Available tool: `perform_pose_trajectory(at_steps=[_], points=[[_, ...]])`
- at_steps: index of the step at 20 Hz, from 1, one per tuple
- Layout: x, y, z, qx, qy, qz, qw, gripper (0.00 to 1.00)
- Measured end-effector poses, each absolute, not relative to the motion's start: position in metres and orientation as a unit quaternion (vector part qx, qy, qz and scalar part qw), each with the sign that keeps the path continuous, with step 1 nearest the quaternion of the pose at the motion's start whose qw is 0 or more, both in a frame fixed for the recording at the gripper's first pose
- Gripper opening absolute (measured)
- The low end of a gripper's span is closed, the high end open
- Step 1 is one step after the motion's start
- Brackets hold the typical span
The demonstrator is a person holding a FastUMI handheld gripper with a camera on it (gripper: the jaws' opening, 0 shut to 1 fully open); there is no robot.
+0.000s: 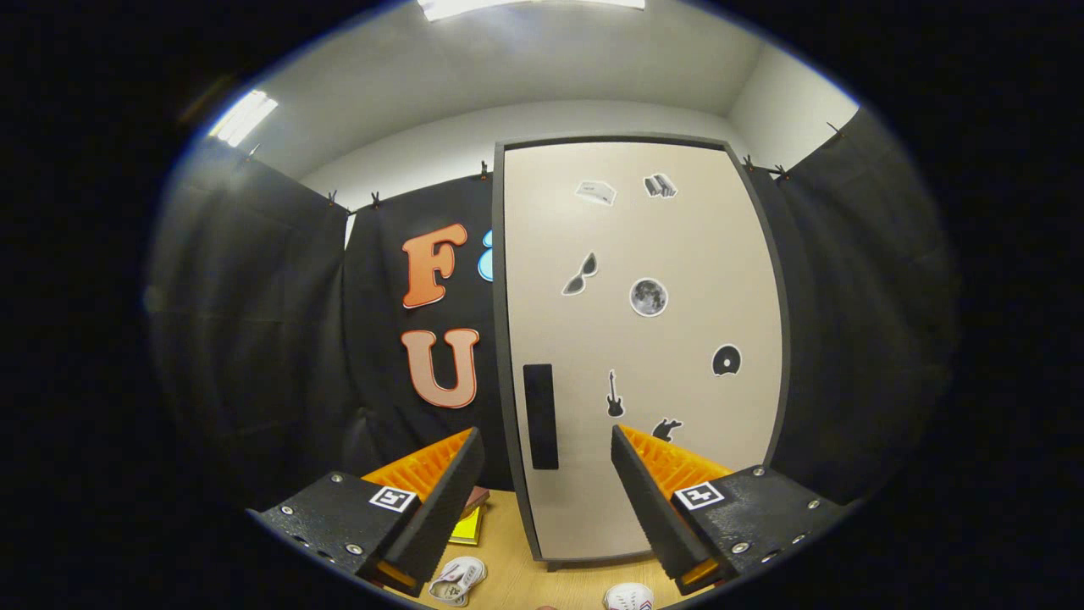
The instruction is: Open the shoe cabinet door, grab the shoes and put them into the shoe cabinet, then close the shoe cabinet door.
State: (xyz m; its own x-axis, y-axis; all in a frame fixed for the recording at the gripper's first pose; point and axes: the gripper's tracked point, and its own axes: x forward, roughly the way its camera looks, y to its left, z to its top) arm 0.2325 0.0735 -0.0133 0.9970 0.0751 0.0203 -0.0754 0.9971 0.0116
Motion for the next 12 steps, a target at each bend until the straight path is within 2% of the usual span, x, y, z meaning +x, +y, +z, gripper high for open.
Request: perform_pose_trajectory(at_steps=[12], points=[[0.329, 0.089, -0.035, -0.027, 0.008, -0.013, 1.0, 0.95]])
